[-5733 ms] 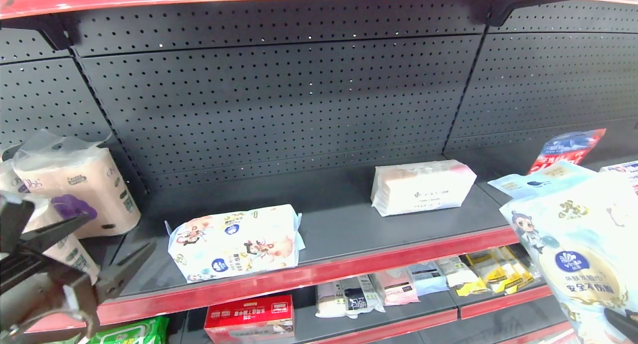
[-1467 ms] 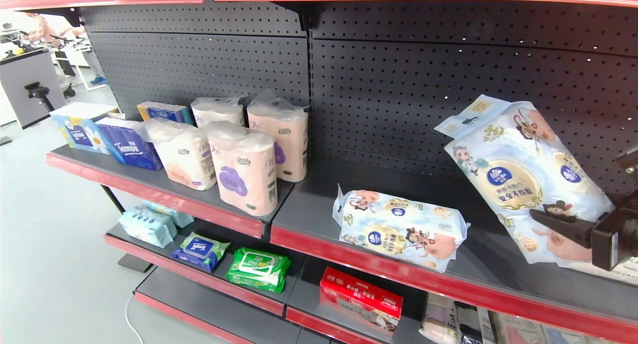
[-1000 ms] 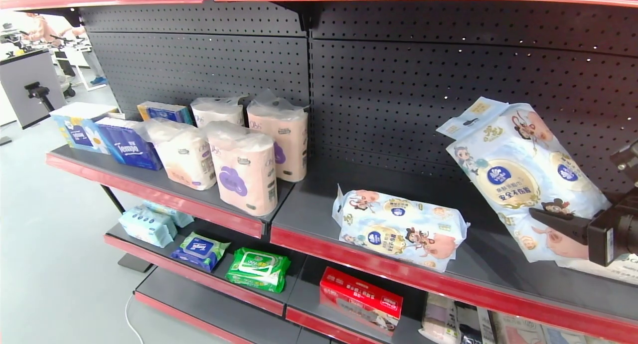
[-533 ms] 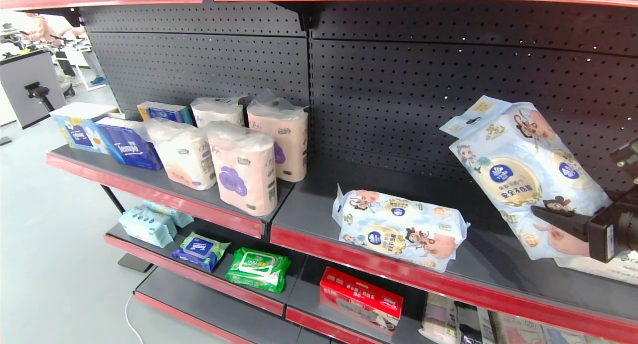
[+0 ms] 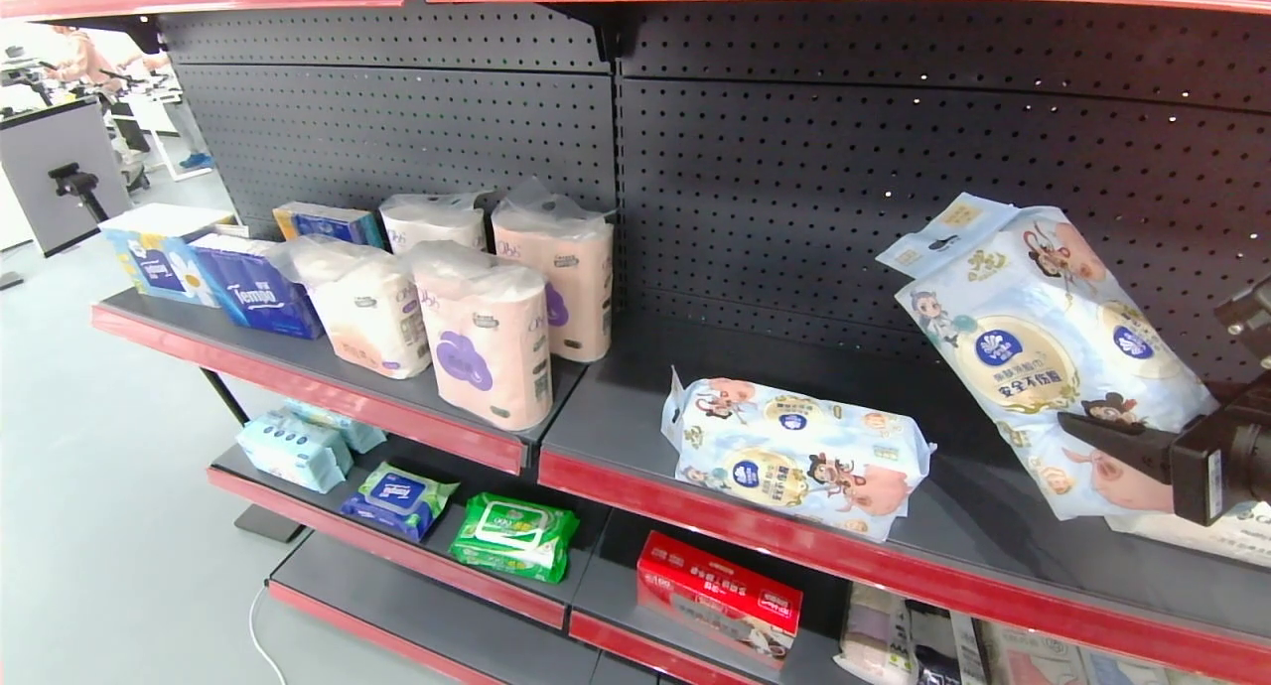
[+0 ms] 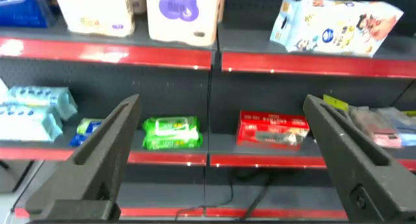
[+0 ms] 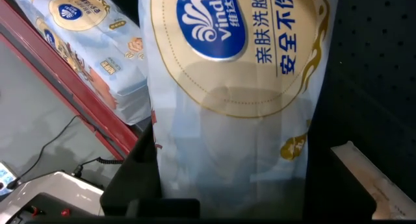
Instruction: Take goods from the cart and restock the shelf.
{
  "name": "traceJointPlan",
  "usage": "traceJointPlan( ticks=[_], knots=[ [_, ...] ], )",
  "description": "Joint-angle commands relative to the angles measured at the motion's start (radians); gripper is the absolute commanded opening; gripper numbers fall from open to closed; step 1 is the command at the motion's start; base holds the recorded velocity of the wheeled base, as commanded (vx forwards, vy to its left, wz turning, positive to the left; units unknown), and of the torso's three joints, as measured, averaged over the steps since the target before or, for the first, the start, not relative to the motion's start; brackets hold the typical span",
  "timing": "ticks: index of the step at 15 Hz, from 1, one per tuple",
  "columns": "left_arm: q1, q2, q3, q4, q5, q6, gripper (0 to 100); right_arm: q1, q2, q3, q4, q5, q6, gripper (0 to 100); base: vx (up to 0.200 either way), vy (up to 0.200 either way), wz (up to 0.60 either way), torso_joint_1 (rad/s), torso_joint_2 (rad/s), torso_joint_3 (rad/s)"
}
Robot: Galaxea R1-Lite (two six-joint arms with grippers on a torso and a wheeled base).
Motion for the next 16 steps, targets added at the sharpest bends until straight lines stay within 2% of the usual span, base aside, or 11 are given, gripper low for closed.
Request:
traceJointPlan(
  ticks=[1, 3, 6, 10, 15, 16],
  knots=[
    [0.0, 0.0, 0.037, -0.036, 0.001, 0.006, 100, 0.0, -0.004, 0.005, 0.0, 0.0, 0.0, 0, 0.0, 0.0, 0.0, 0.0, 0.0, 0.0],
    [0.0, 0.0, 0.037, -0.034, 0.006, 0.006, 100, 0.0, -0.003, 0.005, 0.0, 0.0, 0.0, 0, 0.0, 0.0, 0.0, 0.0, 0.0, 0.0],
    [0.0, 0.0, 0.037, -0.033, 0.01, 0.046, 100, 0.0, -0.001, 0.0, 0.0, 0.0, -0.001, 0, 0.0, 0.0, 0.0, 0.0, 0.0, 0.0],
    [0.003, 0.0, 0.037, -0.033, 0.01, 0.046, 100, 0.0, 0.009, 0.0, 0.002, 0.002, -0.004, 0, 0.0, 0.0, 0.0, 0.0, 0.0, 0.0],
    [0.052, 0.08, 0.037, -0.031, 0.01, 0.046, 100, 0.001, 0.071, -0.03, 0.0, 0.0, -0.046, 0, 0.0, 0.0, 0.0, 0.0, 0.0, 0.0],
    [0.081, 0.109, 0.037, -0.03, 0.01, 0.046, 100, 0.003, 0.089, -0.04, 0.0, 0.0, -0.052, 0, 0.0, 0.0, 0.0, 0.0, 0.0, 0.0]
  ],
)
